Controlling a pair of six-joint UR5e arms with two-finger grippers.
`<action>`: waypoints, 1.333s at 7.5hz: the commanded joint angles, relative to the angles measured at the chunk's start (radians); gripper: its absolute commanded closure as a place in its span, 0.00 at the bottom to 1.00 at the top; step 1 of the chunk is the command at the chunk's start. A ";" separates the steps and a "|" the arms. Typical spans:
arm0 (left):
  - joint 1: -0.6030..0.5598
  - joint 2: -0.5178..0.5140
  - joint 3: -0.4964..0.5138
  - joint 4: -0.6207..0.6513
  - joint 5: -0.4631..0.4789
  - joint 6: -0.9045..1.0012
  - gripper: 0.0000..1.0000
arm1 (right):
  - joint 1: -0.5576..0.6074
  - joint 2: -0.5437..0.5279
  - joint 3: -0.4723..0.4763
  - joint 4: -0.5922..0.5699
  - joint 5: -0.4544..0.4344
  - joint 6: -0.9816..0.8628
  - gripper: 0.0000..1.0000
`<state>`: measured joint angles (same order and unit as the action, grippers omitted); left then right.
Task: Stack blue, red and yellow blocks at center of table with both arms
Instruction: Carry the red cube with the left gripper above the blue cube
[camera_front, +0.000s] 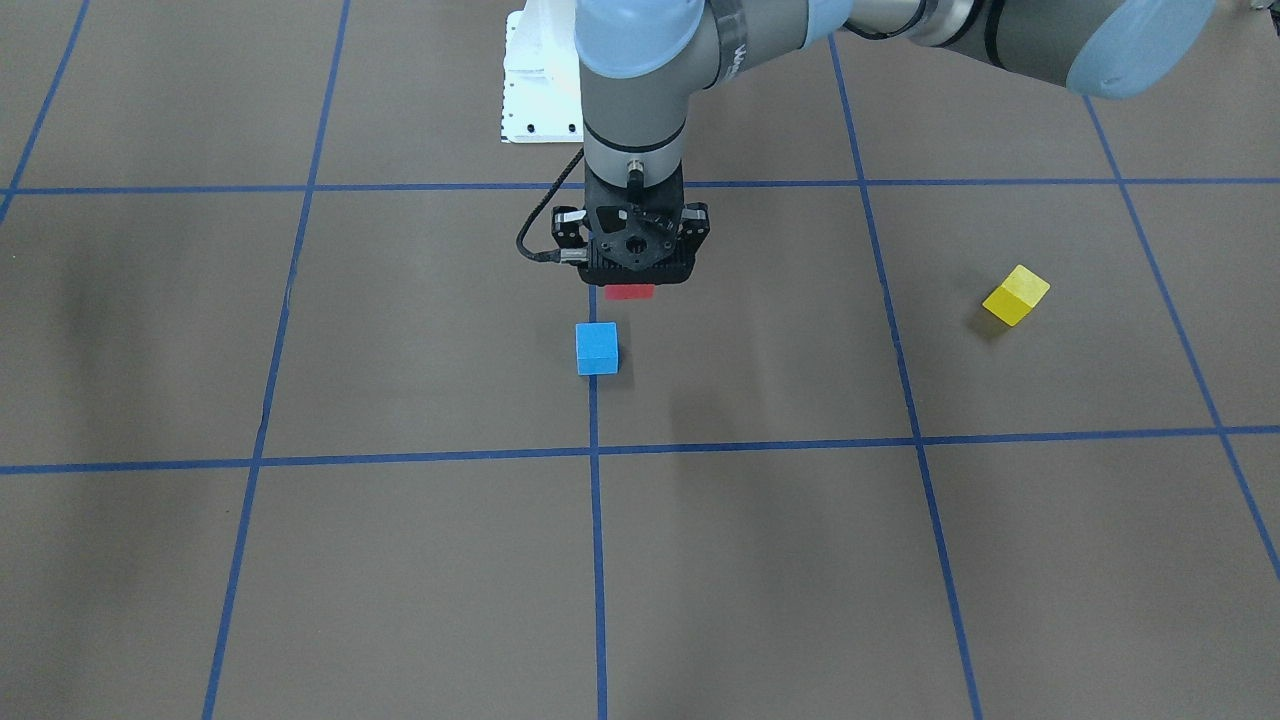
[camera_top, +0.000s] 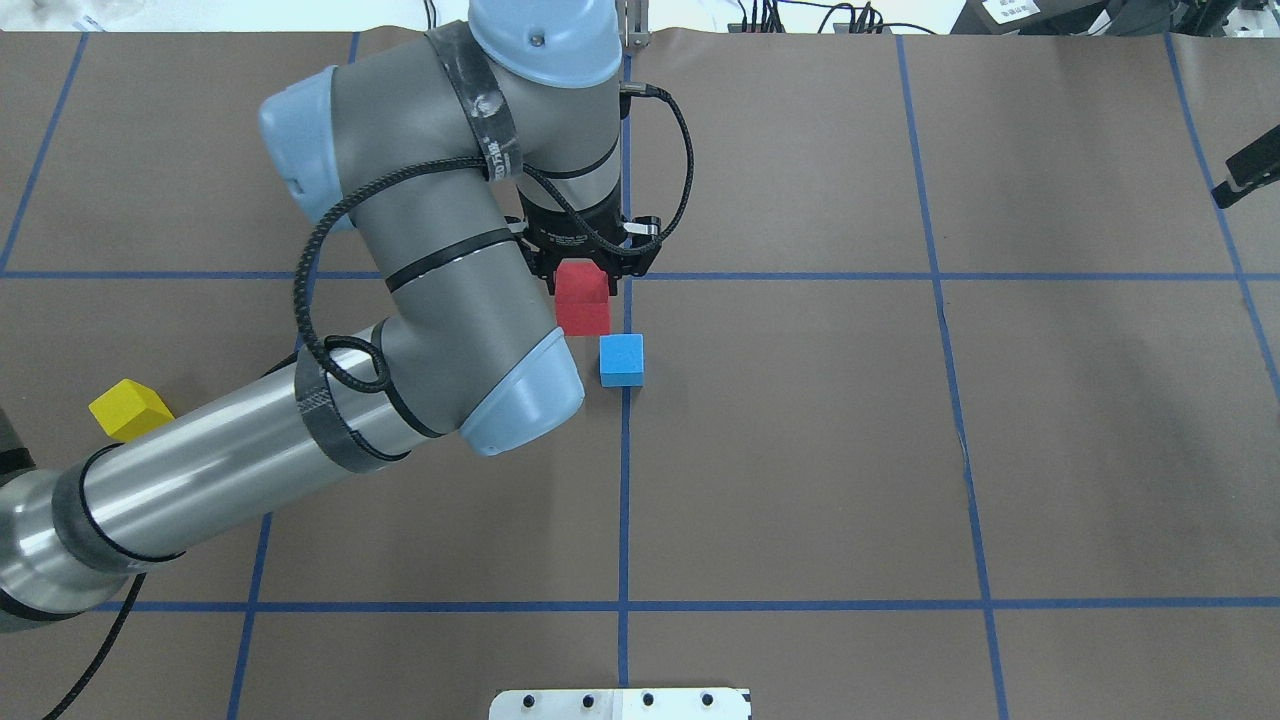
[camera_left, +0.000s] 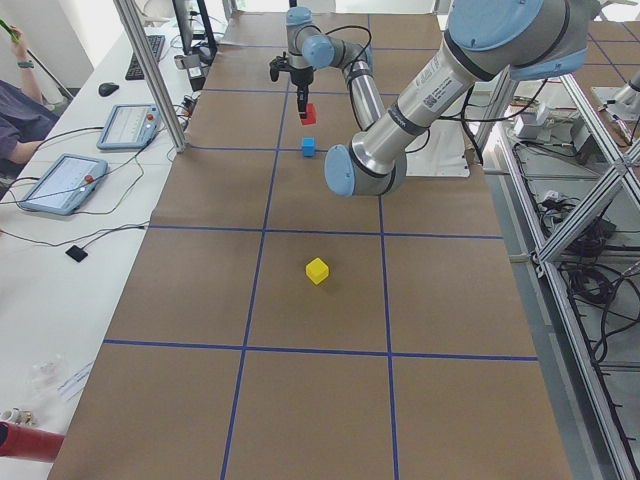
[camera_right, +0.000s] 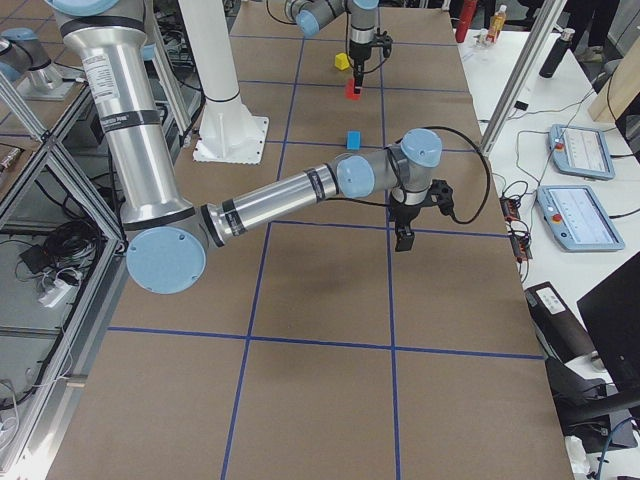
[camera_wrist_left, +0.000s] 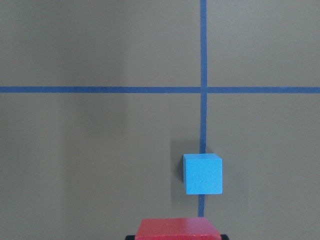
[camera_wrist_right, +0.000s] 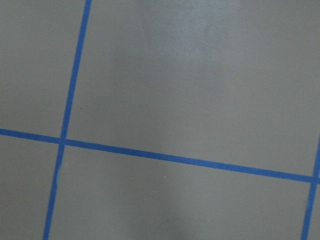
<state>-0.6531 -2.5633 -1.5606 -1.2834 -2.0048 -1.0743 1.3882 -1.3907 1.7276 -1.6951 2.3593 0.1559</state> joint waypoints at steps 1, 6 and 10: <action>0.021 -0.015 0.144 -0.157 0.014 -0.063 1.00 | 0.048 -0.033 -0.005 0.000 0.009 -0.032 0.01; 0.086 -0.015 0.221 -0.270 0.069 -0.128 1.00 | 0.048 -0.037 -0.010 0.000 0.008 -0.032 0.00; 0.086 -0.012 0.223 -0.277 0.092 -0.119 1.00 | 0.048 -0.036 -0.008 0.000 0.009 -0.032 0.00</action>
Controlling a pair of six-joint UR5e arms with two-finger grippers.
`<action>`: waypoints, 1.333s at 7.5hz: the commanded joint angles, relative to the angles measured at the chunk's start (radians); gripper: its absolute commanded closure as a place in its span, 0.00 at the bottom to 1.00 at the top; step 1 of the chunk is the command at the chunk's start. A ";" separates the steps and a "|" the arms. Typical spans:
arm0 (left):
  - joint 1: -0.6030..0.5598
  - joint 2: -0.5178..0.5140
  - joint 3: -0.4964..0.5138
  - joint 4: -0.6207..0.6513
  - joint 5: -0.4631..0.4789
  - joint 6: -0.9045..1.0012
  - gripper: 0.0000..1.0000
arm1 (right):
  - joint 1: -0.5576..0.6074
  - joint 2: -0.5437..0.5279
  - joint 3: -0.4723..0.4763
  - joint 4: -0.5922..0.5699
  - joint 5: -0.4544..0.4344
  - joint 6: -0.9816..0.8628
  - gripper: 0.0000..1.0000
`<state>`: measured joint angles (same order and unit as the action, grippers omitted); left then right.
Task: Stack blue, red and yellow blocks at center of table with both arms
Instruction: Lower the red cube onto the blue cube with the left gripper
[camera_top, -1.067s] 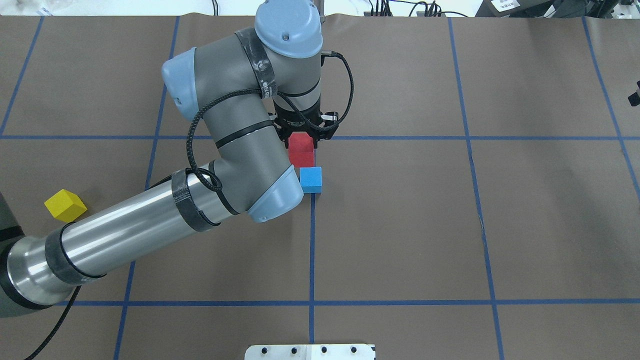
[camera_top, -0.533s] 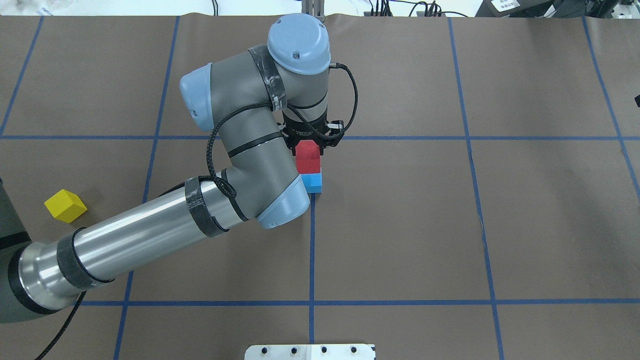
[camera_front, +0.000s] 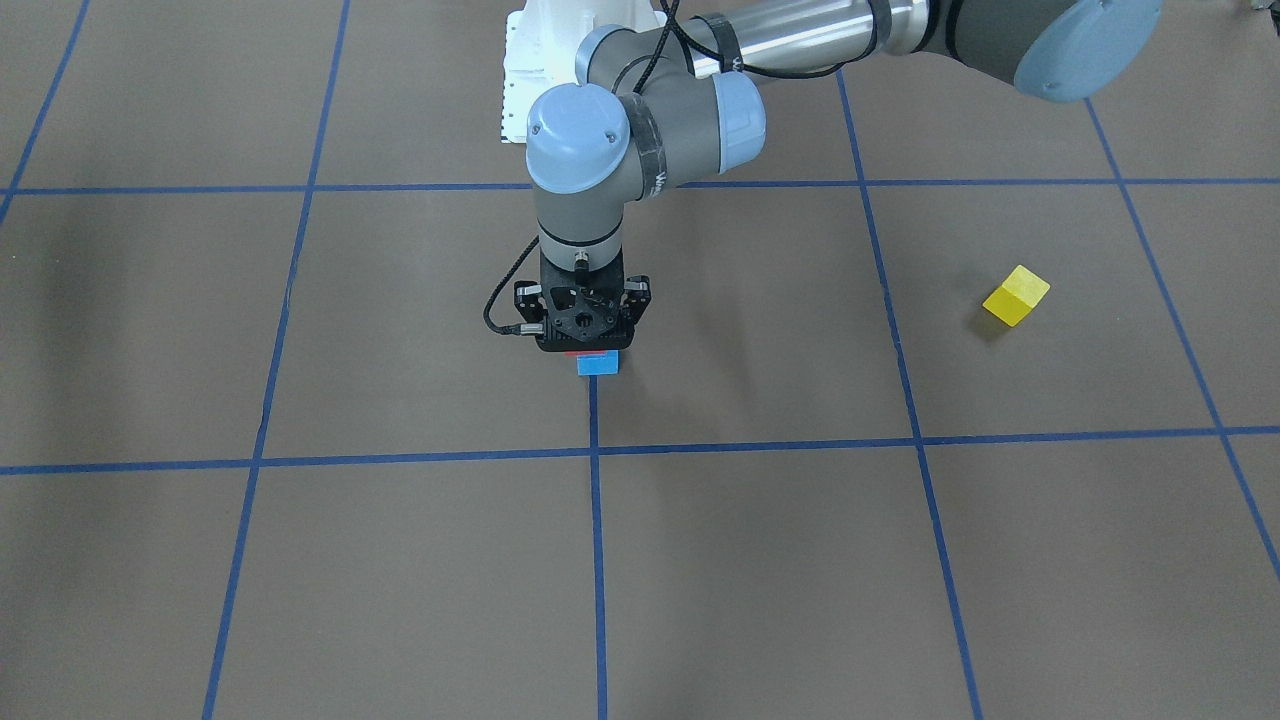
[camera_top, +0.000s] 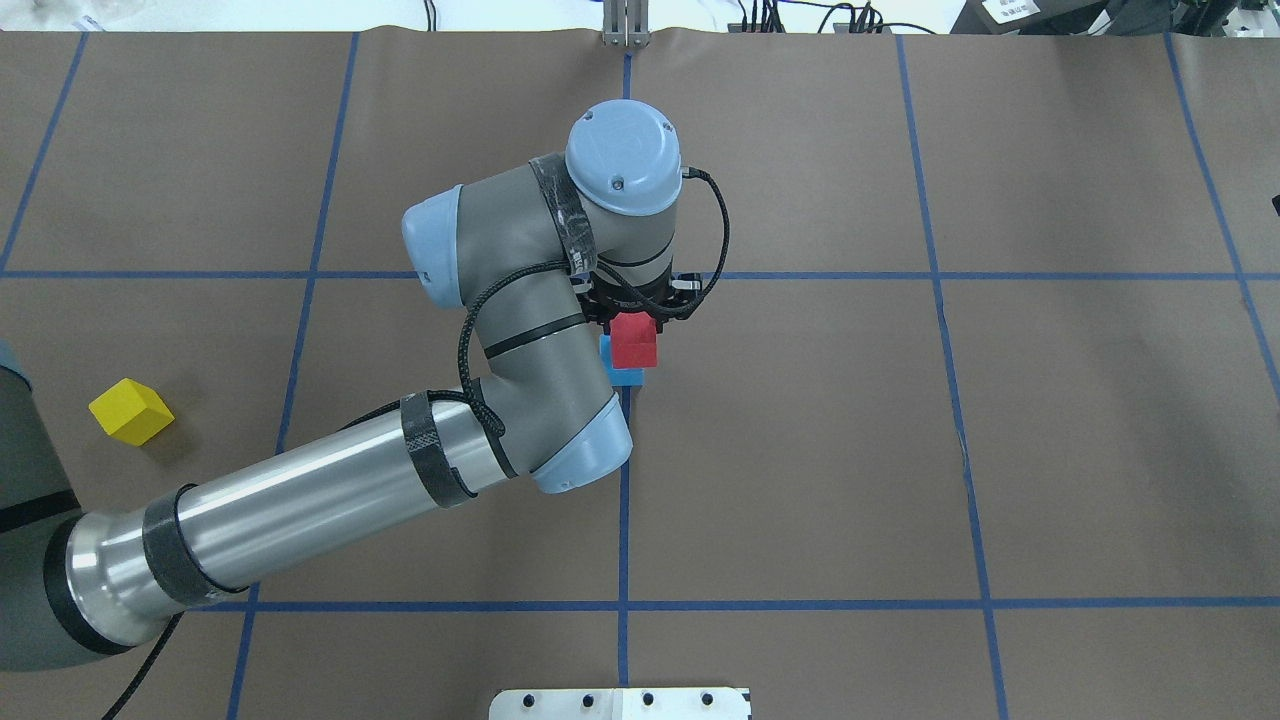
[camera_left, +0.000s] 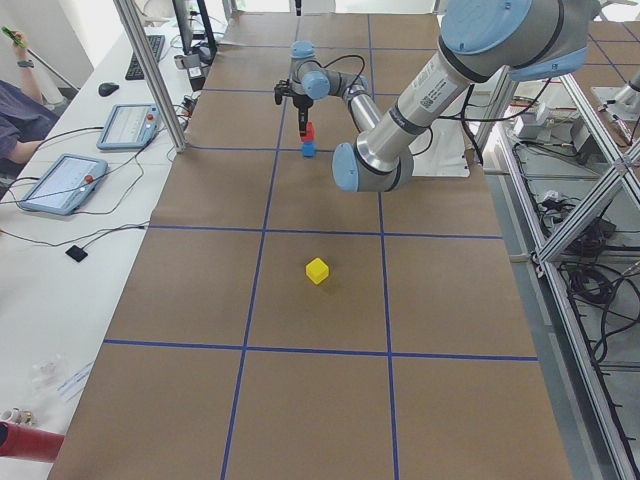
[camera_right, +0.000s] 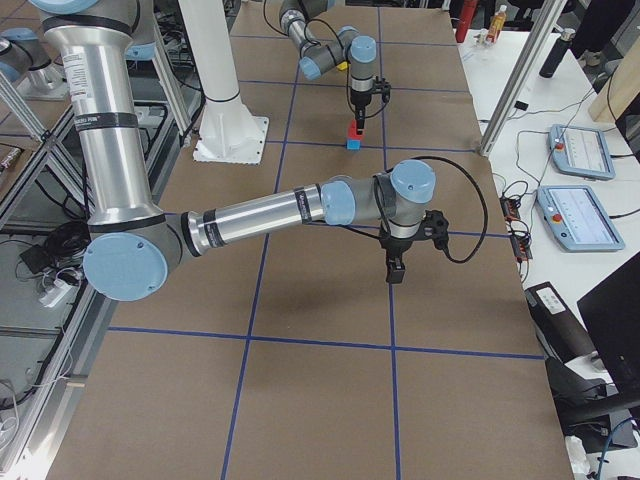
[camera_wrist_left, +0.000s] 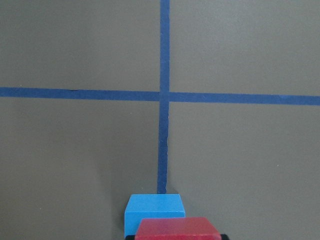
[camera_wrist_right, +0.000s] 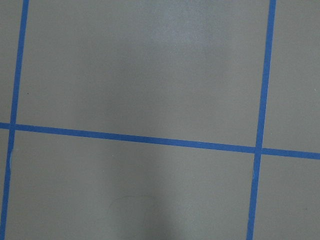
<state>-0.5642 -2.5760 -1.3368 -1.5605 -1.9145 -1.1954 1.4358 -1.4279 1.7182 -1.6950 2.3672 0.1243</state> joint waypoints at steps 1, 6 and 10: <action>-0.006 0.005 -0.005 0.003 0.002 0.002 1.00 | 0.000 0.001 0.000 0.000 0.001 0.000 0.00; -0.009 0.022 -0.018 0.007 0.003 0.000 1.00 | 0.000 -0.002 0.000 0.000 0.003 -0.002 0.00; -0.010 0.023 -0.025 0.008 0.002 0.004 1.00 | 0.002 -0.005 0.001 0.000 0.003 -0.003 0.01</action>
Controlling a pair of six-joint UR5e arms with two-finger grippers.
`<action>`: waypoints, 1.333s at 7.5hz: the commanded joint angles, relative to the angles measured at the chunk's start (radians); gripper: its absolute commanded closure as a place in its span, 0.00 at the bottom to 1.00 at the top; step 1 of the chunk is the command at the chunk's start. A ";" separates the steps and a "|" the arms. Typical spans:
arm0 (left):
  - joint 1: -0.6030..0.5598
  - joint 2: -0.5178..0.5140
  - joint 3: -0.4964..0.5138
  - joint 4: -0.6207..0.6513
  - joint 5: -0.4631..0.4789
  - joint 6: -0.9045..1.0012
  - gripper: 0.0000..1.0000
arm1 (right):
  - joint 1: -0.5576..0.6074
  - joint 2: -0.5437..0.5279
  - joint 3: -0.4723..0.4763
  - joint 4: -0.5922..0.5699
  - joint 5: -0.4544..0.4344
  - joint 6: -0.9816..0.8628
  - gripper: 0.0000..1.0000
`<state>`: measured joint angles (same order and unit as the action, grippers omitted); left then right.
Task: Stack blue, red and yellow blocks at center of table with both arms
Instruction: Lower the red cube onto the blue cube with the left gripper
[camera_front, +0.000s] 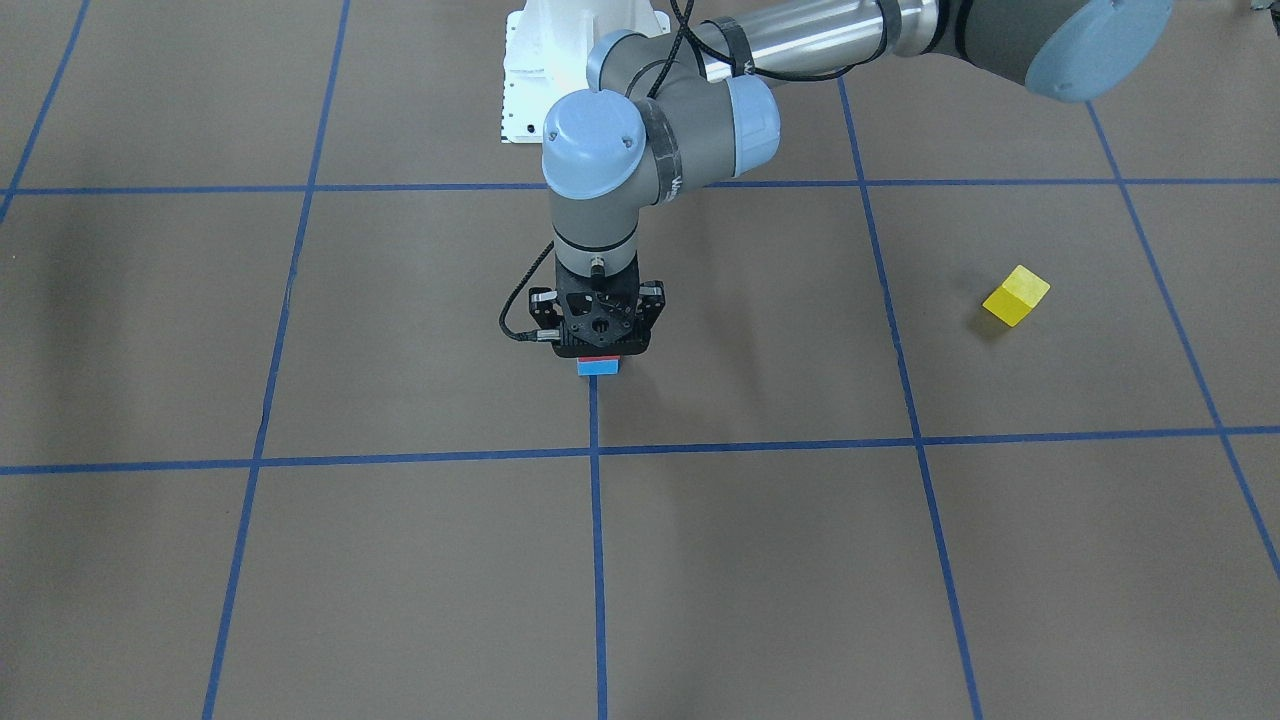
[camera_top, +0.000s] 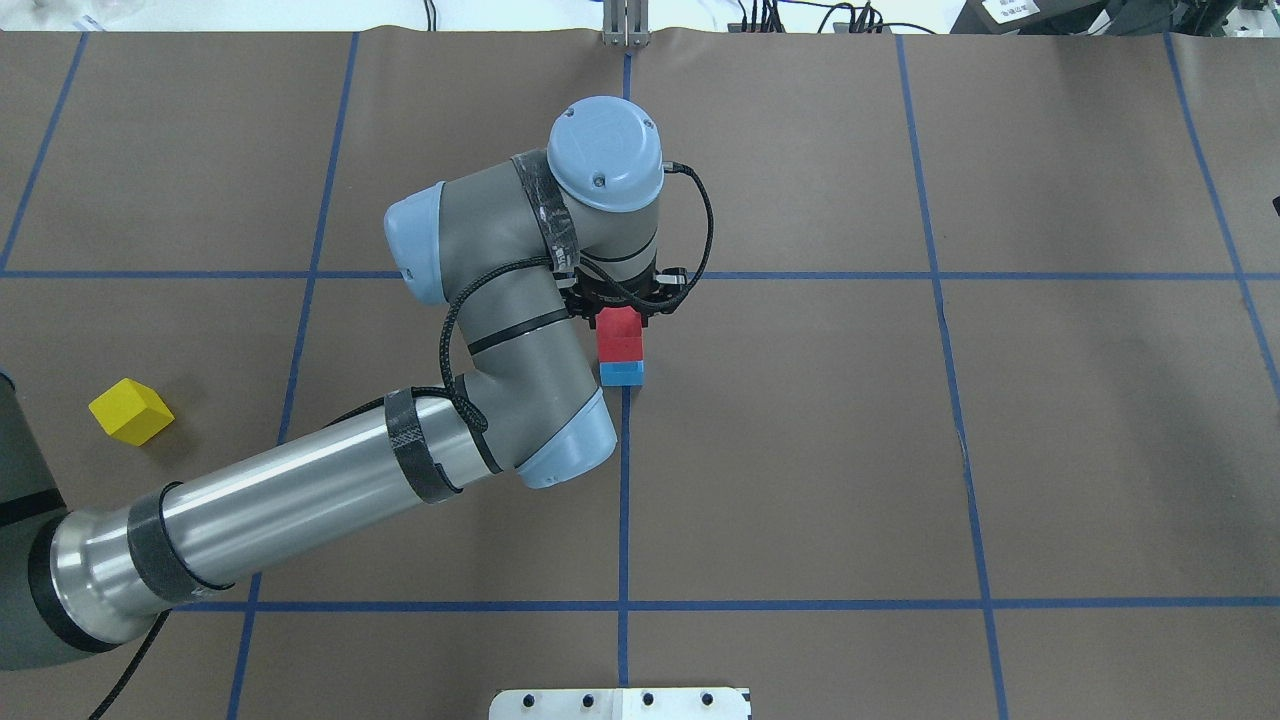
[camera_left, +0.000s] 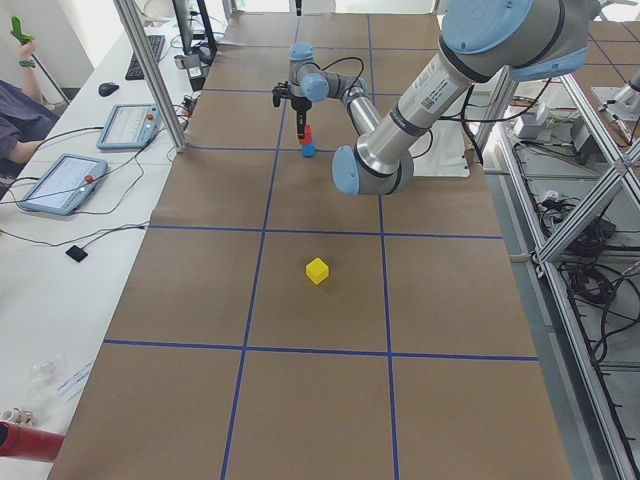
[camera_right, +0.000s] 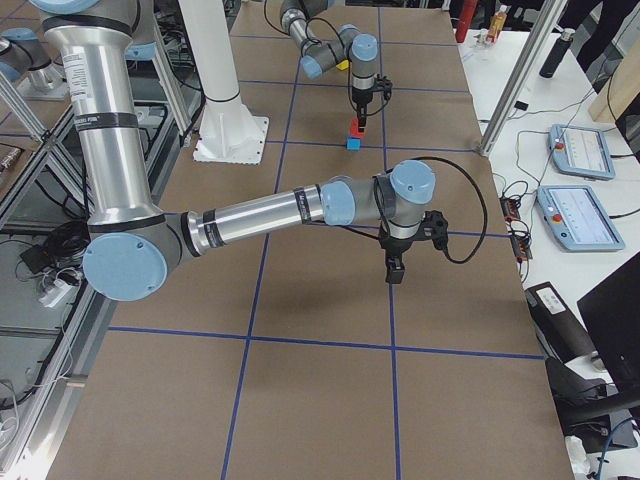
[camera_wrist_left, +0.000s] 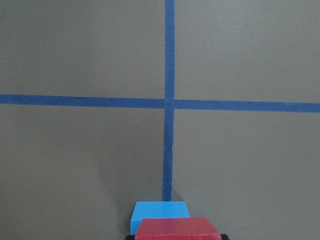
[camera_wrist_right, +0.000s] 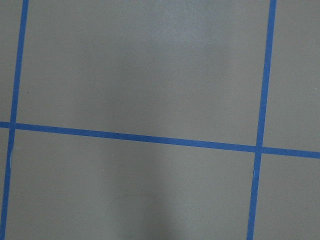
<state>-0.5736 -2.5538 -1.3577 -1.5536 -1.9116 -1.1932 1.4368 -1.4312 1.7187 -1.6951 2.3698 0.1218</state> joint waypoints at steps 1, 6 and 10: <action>0.000 0.001 -0.004 0.001 -0.003 0.001 1.00 | 0.001 -0.002 -0.001 0.000 0.002 -0.001 0.00; 0.001 0.021 -0.014 0.004 -0.003 0.001 0.74 | 0.002 -0.006 -0.001 0.000 0.002 -0.001 0.01; 0.008 0.021 -0.026 0.004 -0.003 -0.005 0.53 | 0.004 -0.006 -0.001 0.000 0.002 -0.002 0.00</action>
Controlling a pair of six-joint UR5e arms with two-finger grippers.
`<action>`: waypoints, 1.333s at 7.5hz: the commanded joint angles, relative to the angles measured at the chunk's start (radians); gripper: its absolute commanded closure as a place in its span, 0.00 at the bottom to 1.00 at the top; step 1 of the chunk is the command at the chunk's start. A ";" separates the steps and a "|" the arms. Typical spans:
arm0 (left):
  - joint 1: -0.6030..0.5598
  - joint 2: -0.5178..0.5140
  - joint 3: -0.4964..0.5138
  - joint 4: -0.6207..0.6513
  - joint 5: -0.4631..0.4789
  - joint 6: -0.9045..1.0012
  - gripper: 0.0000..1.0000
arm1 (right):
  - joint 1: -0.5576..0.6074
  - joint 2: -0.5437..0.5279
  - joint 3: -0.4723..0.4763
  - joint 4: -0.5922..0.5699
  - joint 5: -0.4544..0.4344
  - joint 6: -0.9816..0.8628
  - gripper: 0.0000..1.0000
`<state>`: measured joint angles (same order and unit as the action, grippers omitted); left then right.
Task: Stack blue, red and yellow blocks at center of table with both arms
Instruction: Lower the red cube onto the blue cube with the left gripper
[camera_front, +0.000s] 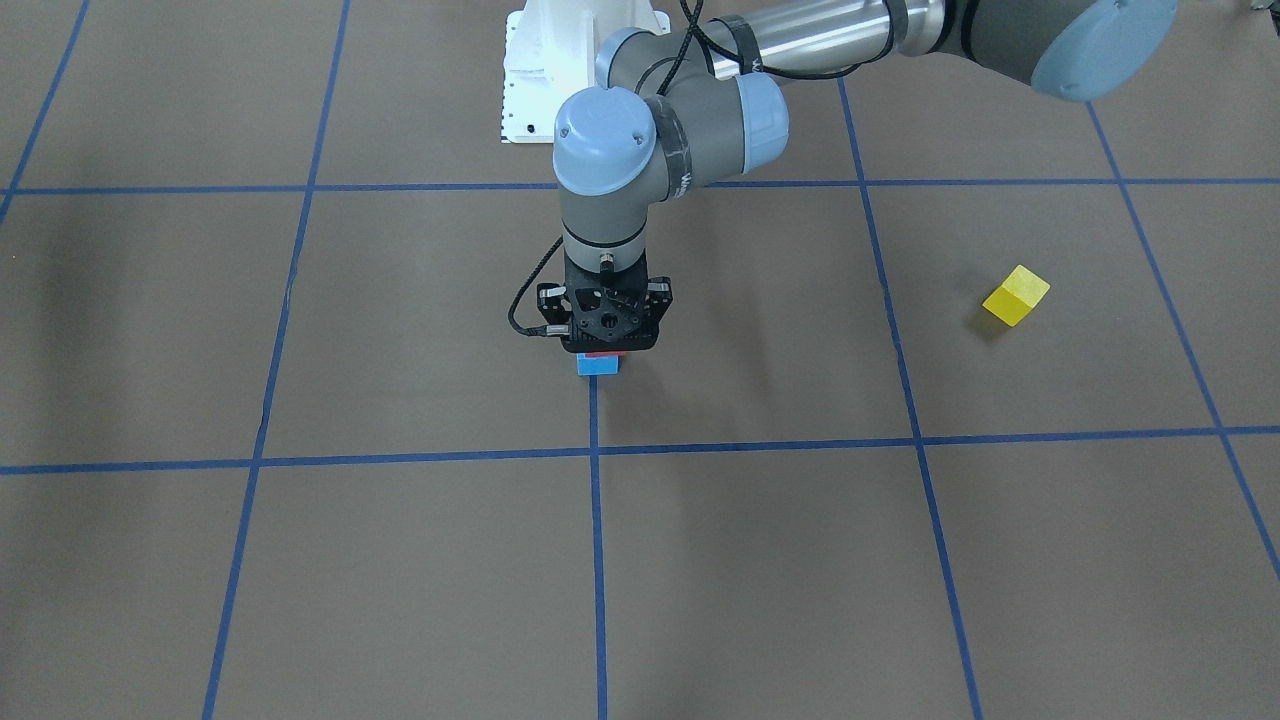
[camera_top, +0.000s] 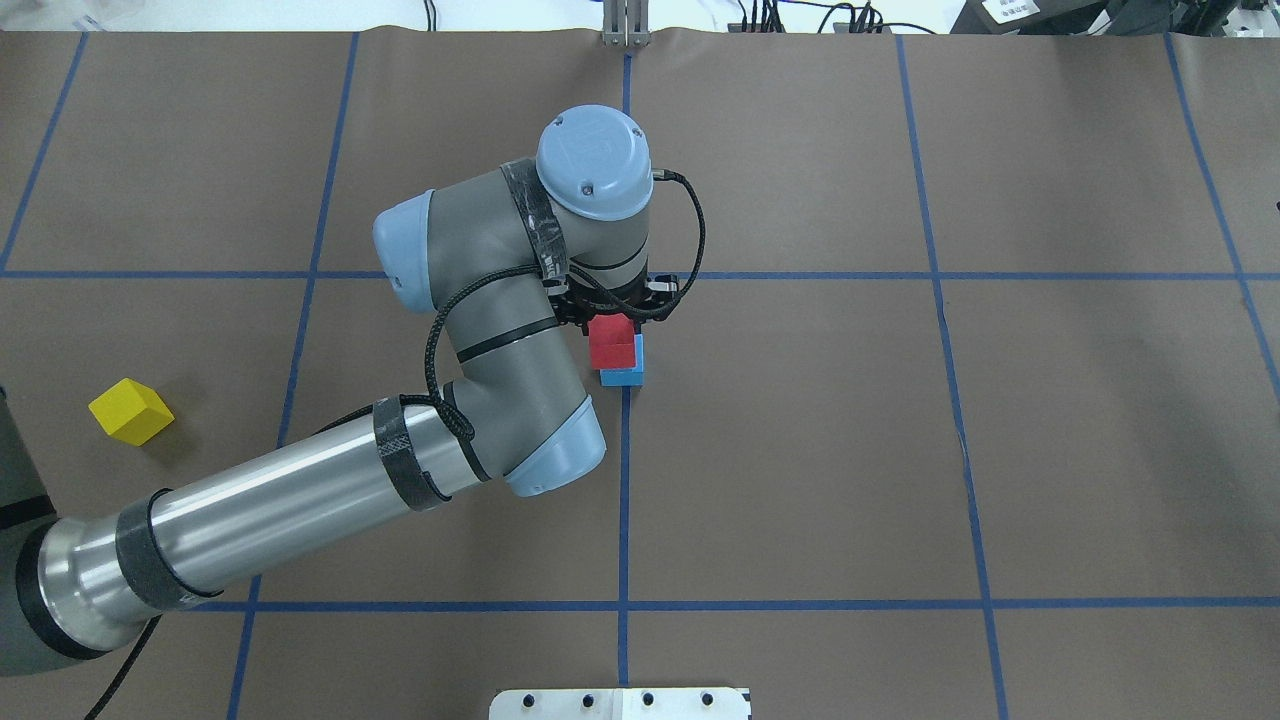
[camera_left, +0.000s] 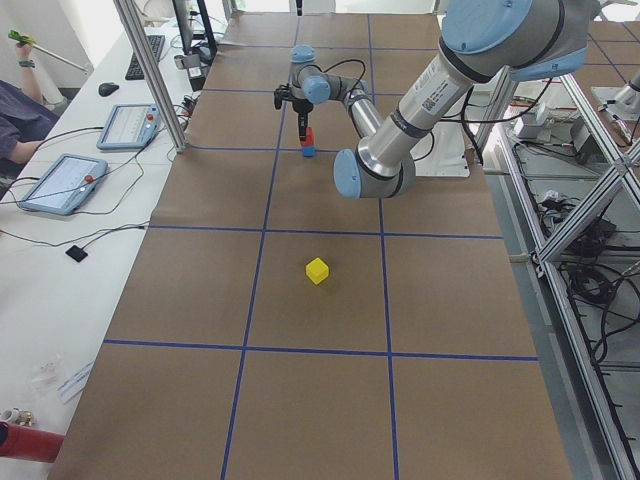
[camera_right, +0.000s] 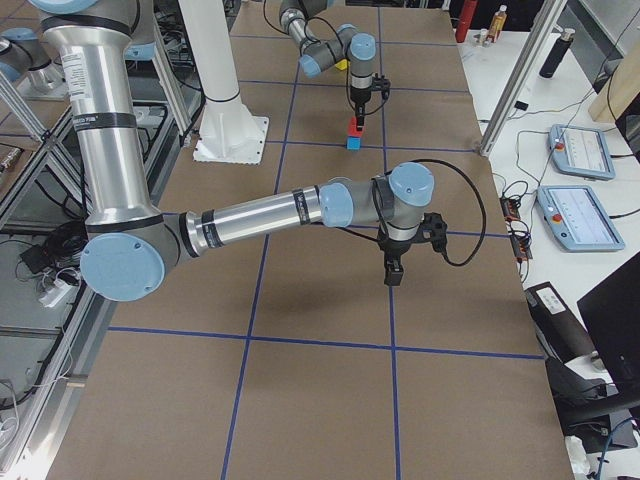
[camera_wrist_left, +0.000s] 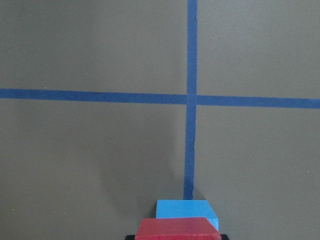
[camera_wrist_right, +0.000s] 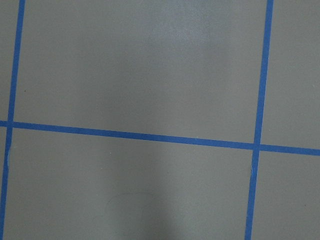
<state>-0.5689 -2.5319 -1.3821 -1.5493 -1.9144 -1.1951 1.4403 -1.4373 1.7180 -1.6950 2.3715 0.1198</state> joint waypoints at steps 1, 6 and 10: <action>0.006 -0.001 -0.002 0.000 0.000 -0.006 0.53 | 0.000 0.000 0.000 0.000 -0.002 0.000 0.00; 0.007 0.001 -0.003 -0.002 0.003 -0.009 0.01 | 0.000 0.001 -0.003 0.000 -0.002 -0.002 0.00; -0.008 0.001 -0.113 0.062 -0.003 0.006 0.01 | 0.000 0.001 -0.003 0.000 -0.002 -0.002 0.00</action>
<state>-0.5673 -2.5318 -1.4278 -1.5331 -1.9141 -1.2004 1.4408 -1.4359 1.7150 -1.6951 2.3700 0.1181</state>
